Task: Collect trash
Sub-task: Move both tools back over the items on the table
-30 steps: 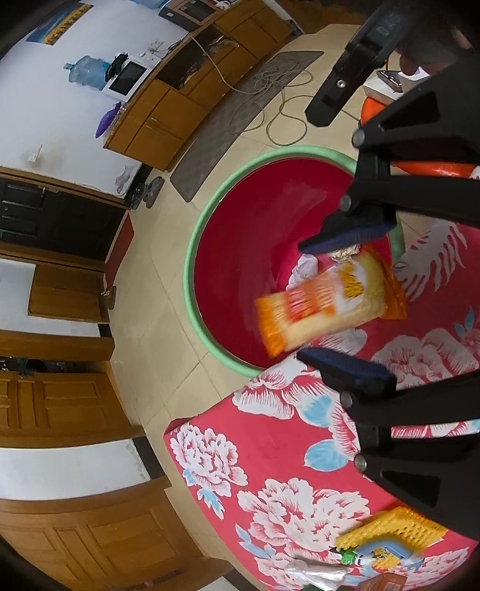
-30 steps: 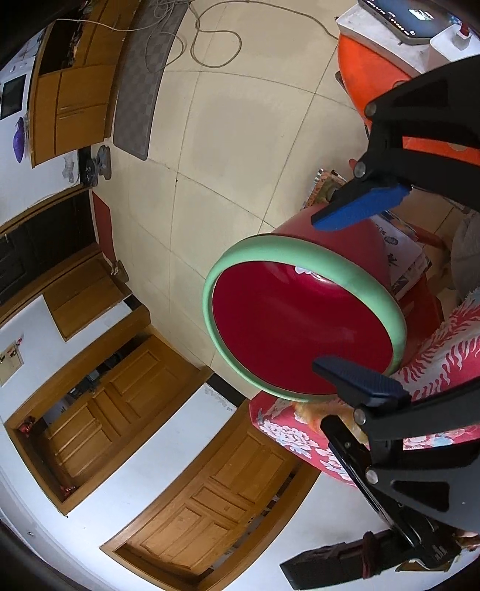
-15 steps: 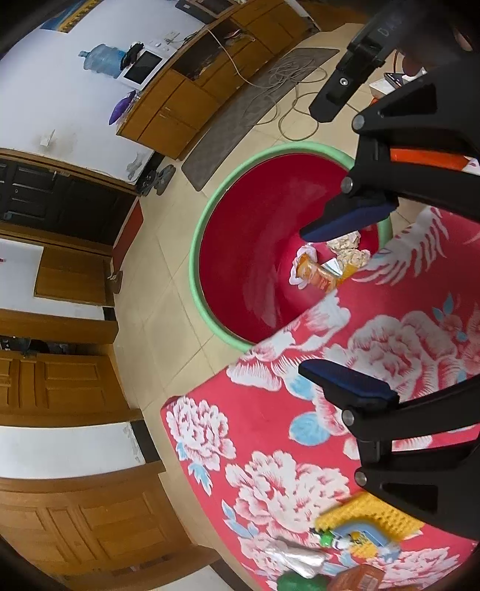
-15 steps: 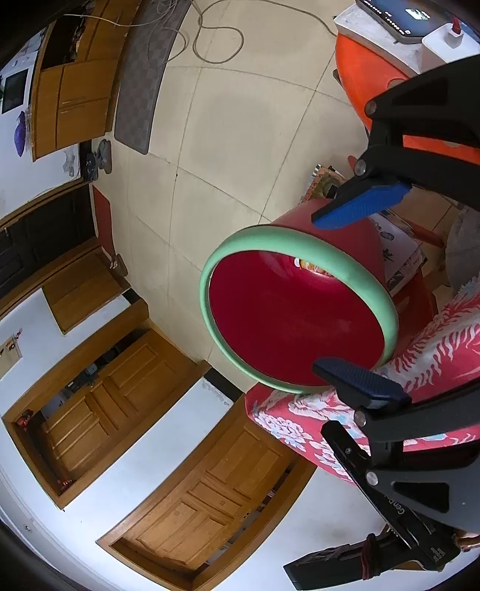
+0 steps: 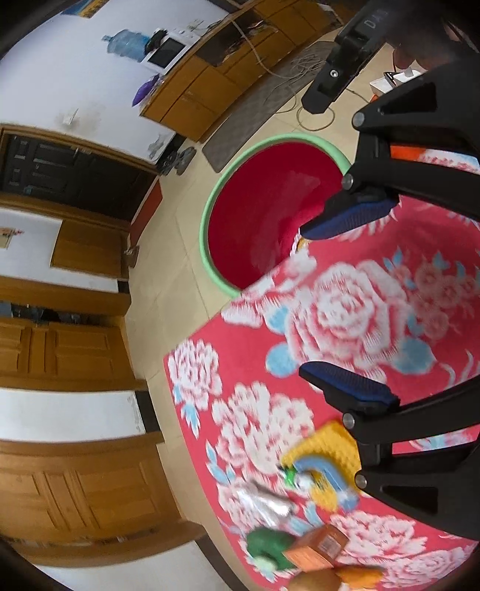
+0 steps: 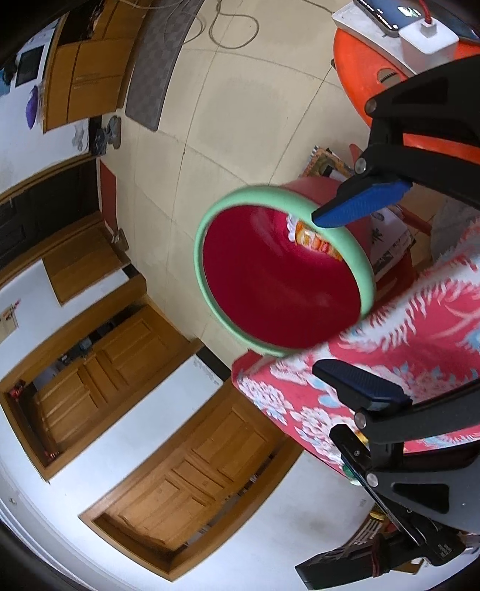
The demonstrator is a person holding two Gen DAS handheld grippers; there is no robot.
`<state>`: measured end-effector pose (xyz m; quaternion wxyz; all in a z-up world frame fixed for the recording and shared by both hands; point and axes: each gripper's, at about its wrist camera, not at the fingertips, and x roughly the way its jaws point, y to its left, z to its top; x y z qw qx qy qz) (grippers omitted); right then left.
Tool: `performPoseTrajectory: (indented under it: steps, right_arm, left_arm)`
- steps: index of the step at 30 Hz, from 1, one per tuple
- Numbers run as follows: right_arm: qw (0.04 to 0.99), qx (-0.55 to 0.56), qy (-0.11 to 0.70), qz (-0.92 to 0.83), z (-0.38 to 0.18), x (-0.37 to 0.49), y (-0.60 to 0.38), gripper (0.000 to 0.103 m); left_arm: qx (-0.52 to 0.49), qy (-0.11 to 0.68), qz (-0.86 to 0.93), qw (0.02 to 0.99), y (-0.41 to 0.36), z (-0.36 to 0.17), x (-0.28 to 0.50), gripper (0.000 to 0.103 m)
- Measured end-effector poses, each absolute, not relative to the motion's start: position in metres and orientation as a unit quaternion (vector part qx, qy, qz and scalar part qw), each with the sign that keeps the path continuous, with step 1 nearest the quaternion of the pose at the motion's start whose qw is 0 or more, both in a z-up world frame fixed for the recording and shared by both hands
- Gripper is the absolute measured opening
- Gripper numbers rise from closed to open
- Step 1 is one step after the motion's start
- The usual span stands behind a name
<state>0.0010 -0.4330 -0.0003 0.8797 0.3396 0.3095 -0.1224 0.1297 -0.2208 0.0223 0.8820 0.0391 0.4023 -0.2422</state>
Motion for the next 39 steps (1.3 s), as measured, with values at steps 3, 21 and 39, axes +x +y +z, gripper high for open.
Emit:
performPoseTrajectory:
  steps: [3, 21, 39]
  right_arm:
    - [0.884, 0.332, 0.312, -0.108, 0.003, 0.001, -0.421, 0.077]
    - [0.902, 0.268, 0.335, -0.044, 0.032, 0.018, -0.34, 0.078]
    - [0.909, 0.181, 0.373, 0.046, 0.075, 0.068, -0.254, 0.078]
  left_arm:
    - [0.031, 0.399, -0.229, 0.888, -0.203, 0.025, 0.127, 0.068]
    - [-0.002, 0.379, -0.11, 0.919, -0.058, 0.038, 0.121, 0.068]
    - [-0.037, 0.397, 0.006, 0.917, 0.058, 0.017, 0.15, 0.068]
